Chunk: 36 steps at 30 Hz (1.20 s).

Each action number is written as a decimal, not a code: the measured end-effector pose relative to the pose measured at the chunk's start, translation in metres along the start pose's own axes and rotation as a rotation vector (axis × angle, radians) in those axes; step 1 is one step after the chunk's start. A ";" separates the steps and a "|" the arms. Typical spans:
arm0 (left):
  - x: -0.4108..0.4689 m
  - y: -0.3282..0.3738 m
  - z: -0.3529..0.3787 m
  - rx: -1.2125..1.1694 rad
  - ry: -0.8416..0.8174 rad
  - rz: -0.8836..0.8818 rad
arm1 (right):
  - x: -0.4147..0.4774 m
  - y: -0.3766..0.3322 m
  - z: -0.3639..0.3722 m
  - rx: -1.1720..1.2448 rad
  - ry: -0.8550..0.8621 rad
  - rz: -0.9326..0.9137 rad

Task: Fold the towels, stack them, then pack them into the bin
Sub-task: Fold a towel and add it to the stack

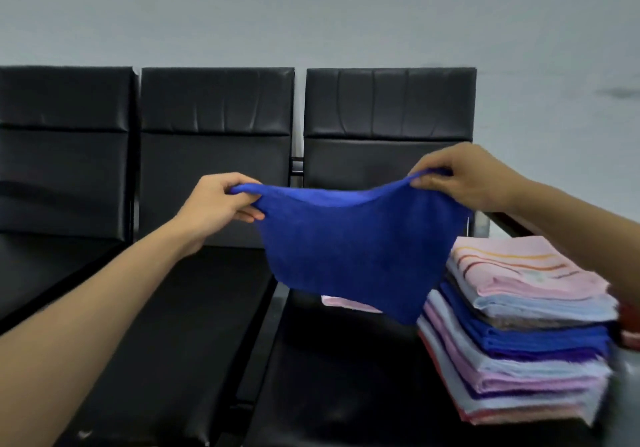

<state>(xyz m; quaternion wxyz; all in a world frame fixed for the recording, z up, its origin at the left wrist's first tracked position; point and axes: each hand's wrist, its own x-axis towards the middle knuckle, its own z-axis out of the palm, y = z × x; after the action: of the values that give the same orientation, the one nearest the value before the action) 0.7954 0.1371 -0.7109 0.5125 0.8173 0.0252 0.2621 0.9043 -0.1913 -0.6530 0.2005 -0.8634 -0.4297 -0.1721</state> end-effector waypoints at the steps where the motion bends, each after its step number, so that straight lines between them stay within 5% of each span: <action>1: -0.010 -0.005 -0.001 0.052 -0.046 0.001 | -0.009 -0.003 0.001 0.006 -0.125 -0.029; 6: -0.067 -0.040 -0.003 0.371 -0.472 -0.057 | -0.064 -0.027 0.043 0.109 -0.725 -0.041; 10: -0.104 -0.077 0.011 0.463 -0.670 -0.188 | -0.110 -0.021 0.110 0.039 -0.910 0.042; 15: -0.113 -0.110 0.030 0.321 -0.657 -0.333 | -0.141 -0.005 0.164 -0.064 -0.767 0.199; 20: -0.097 -0.137 0.050 0.182 -0.453 -0.456 | -0.131 0.009 0.197 -0.073 -0.510 0.294; 26: -0.080 -0.163 0.074 0.092 -0.372 -0.661 | -0.109 0.034 0.238 -0.156 -0.476 0.433; 31: -0.068 -0.187 0.095 -0.044 -0.098 -0.810 | -0.100 0.056 0.257 -0.230 -0.419 0.542; 36: -0.066 -0.200 0.100 0.203 -0.132 -0.812 | -0.100 0.069 0.267 -0.284 -0.424 0.533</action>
<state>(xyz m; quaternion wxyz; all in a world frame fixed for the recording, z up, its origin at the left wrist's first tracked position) 0.8299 0.1288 -0.9413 0.4915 0.8025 0.3379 -0.0176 0.9364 -0.1640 -0.9435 0.0229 -0.9808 -0.1935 0.0107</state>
